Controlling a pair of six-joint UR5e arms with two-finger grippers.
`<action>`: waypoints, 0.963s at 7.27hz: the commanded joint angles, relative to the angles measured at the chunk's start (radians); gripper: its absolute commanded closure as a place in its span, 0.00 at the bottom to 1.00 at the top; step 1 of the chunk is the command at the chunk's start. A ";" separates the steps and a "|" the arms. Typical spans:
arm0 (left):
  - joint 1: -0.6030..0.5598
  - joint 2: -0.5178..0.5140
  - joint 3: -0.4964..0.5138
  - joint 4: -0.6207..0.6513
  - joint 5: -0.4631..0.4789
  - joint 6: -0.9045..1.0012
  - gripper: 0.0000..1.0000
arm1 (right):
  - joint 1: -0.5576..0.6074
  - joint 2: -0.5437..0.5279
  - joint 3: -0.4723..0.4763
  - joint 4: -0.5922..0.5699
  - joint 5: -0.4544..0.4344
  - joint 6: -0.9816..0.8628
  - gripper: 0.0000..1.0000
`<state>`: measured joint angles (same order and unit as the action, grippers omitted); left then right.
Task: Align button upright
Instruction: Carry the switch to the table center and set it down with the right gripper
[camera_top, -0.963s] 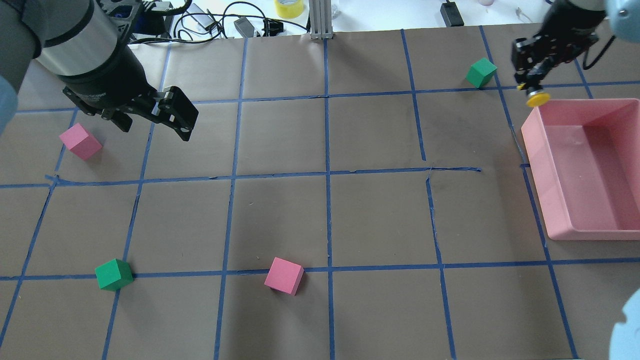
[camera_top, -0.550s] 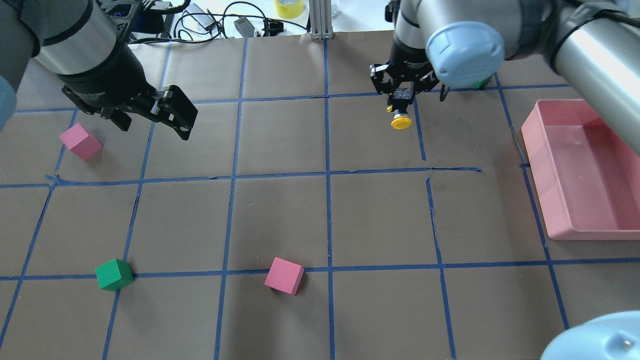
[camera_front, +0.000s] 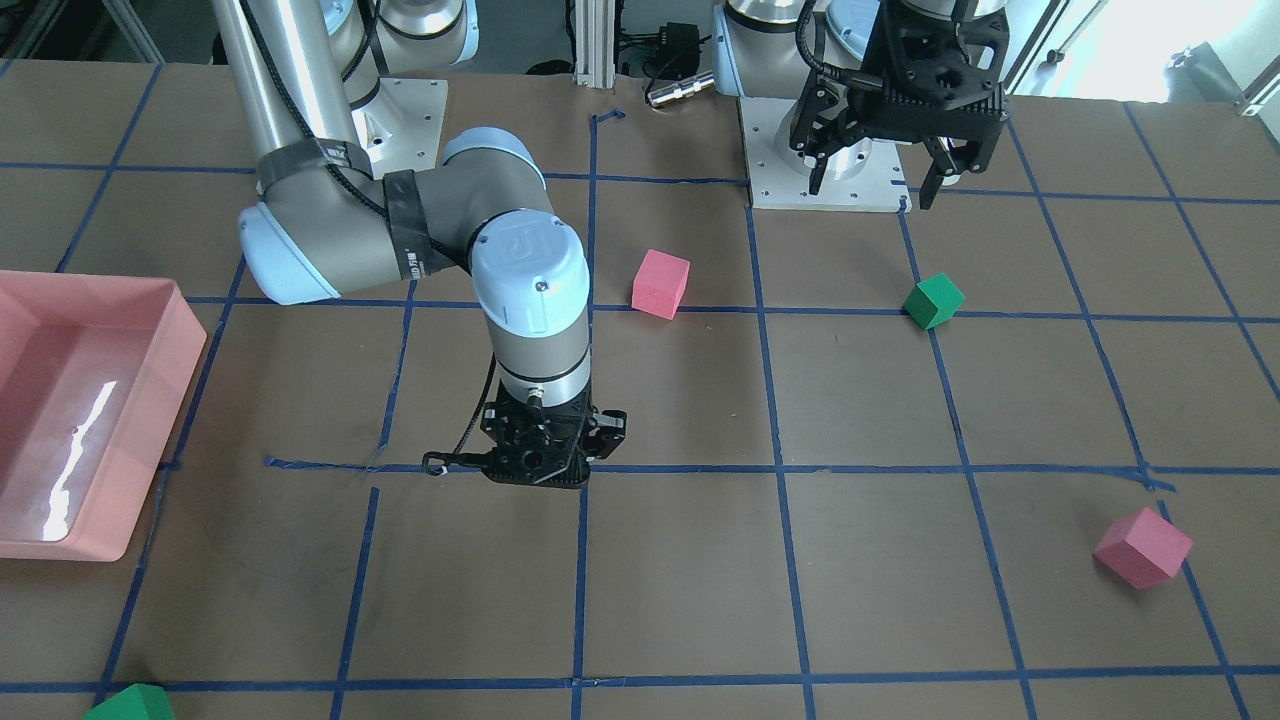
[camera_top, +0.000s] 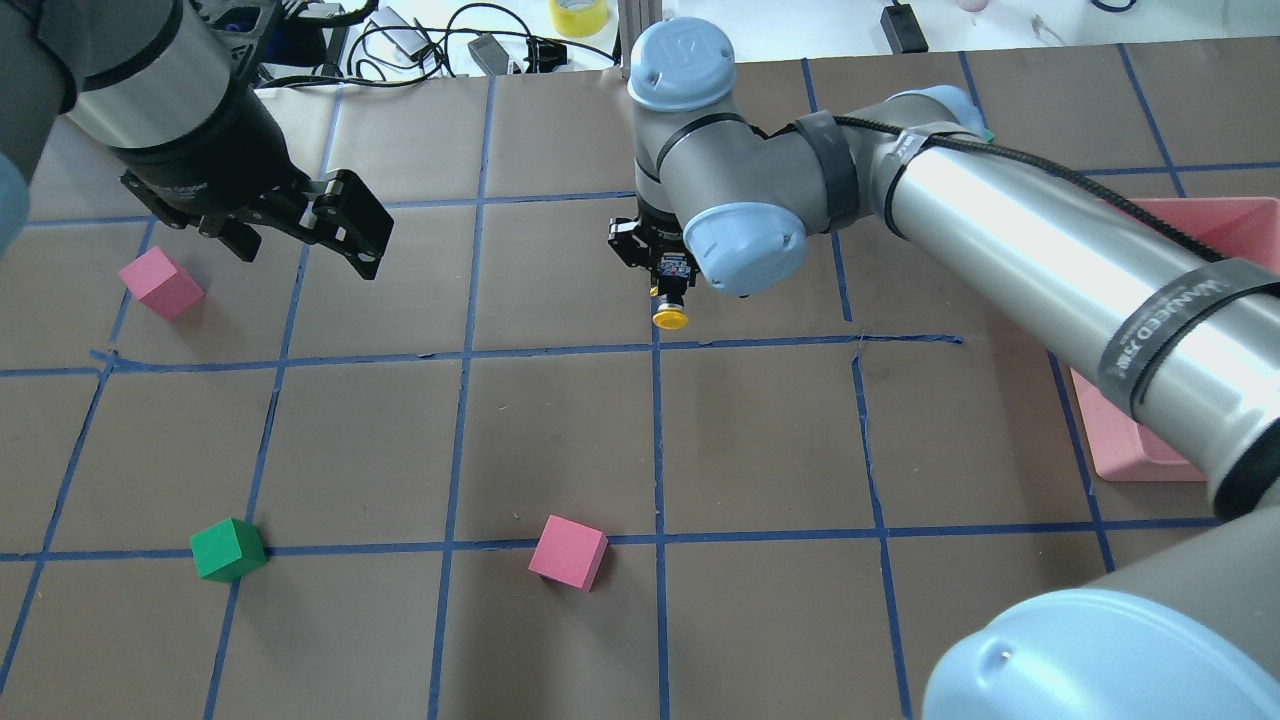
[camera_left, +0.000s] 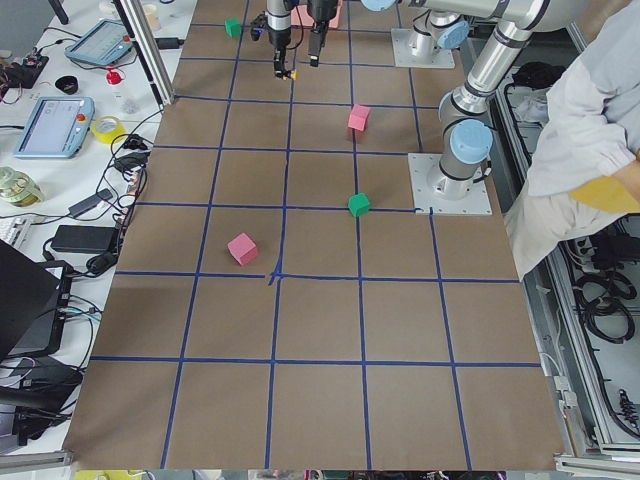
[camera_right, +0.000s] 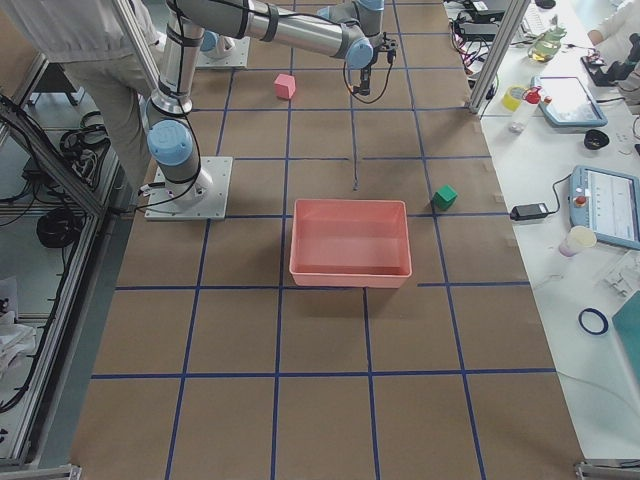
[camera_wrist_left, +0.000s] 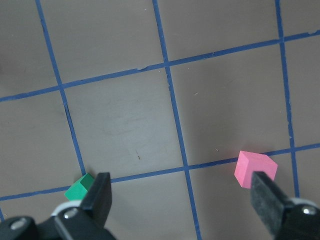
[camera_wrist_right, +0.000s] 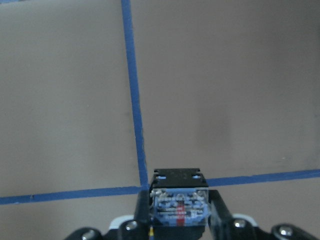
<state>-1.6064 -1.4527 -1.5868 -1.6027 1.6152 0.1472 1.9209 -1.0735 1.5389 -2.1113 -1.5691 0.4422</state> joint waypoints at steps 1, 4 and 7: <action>-0.001 0.000 -0.001 0.001 0.000 0.000 0.00 | 0.053 0.064 0.010 -0.070 -0.003 0.038 1.00; -0.001 0.000 -0.001 0.001 0.000 0.000 0.00 | 0.063 0.081 0.061 -0.159 -0.020 0.012 1.00; 0.000 -0.002 -0.001 0.001 -0.003 0.000 0.00 | 0.066 0.069 0.096 -0.180 -0.020 -0.018 1.00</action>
<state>-1.6068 -1.4530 -1.5876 -1.6015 1.6136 0.1473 1.9842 -0.9975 1.6172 -2.2873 -1.5901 0.4139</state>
